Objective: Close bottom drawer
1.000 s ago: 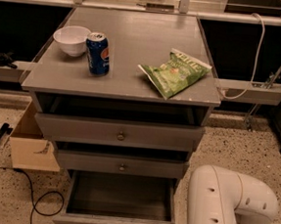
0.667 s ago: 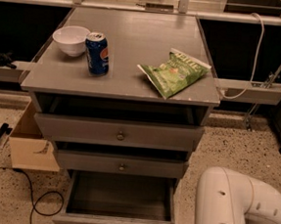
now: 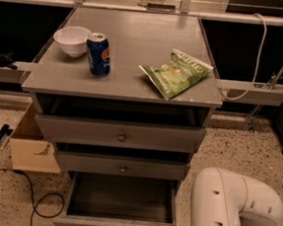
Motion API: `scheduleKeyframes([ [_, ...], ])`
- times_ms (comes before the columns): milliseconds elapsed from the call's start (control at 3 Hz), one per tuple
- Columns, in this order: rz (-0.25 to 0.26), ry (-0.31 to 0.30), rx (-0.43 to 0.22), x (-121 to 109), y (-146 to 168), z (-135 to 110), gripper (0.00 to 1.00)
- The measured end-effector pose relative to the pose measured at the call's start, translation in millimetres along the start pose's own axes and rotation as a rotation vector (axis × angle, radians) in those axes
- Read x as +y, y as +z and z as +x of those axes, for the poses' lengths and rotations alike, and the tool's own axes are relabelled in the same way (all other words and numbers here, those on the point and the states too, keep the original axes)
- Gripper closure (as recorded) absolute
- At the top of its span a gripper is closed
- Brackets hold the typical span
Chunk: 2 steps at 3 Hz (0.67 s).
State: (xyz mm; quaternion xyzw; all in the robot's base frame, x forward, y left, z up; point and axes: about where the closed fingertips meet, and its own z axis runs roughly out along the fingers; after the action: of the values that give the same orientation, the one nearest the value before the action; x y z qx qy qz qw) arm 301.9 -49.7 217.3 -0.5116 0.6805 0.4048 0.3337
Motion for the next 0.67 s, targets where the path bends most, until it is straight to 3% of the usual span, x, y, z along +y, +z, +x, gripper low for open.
scheduleKeyframes([
  [333, -0.017, 0.017, 0.019, 2, -2, 0, 0.00],
  [667, 0.015, 0.007, 0.052, 6, -1, -13, 0.00],
])
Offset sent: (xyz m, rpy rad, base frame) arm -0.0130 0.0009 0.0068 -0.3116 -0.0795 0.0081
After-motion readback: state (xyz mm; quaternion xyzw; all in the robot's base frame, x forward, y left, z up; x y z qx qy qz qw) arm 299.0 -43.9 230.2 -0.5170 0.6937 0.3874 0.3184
